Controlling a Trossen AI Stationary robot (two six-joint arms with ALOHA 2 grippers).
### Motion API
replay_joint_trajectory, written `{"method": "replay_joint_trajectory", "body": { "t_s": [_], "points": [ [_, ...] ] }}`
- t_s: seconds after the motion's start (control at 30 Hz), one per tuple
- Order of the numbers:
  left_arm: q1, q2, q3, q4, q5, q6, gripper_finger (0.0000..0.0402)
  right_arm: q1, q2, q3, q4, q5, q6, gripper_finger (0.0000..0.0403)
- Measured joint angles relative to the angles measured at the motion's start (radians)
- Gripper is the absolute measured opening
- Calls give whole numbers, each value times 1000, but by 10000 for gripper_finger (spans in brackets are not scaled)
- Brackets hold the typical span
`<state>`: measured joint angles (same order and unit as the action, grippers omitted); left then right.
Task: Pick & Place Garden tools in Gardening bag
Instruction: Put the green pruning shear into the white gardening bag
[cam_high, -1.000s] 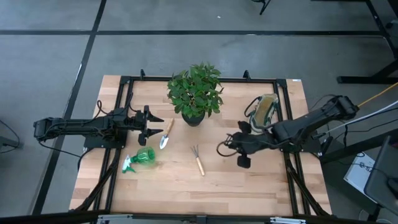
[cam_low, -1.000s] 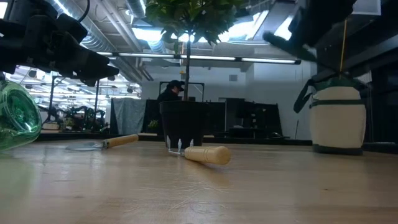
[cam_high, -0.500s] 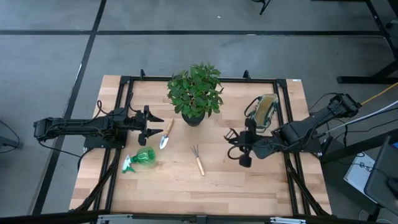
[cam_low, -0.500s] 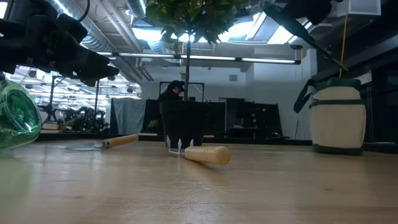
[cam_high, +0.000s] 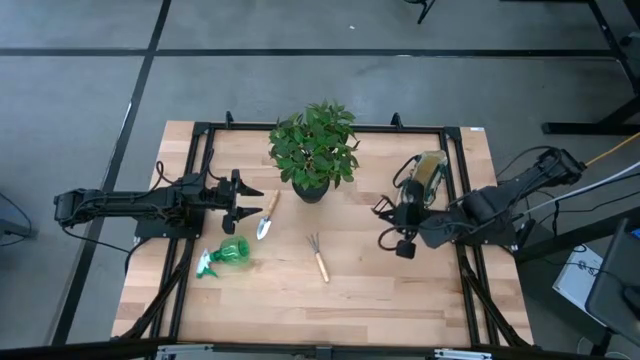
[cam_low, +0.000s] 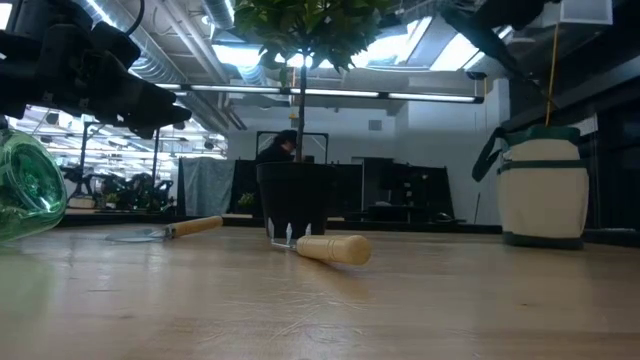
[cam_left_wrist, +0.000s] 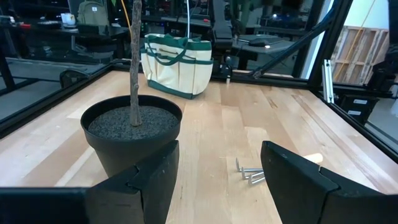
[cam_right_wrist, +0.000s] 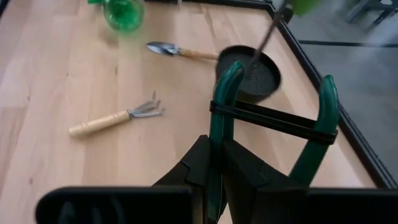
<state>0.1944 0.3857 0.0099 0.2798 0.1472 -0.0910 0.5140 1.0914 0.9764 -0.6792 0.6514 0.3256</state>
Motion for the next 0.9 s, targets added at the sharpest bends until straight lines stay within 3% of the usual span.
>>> {"method": "replay_joint_trajectory", "body": {
  "t_s": [0.27,0.53,0.73,0.9],
  "points": [
    [0,0,0,0,0,0,224,-5,-138,0,-127,57,16,35],
    [0,0,0,0,0,0,224,-6,-196,0,-202,120,49,35],
    [0,0,0,0,0,0,224,-6,-197,-4,-195,136,48,34],
    [0,0,0,0,0,0,224,-21,-231,-116,-70,164,1,34]
  ]
}}
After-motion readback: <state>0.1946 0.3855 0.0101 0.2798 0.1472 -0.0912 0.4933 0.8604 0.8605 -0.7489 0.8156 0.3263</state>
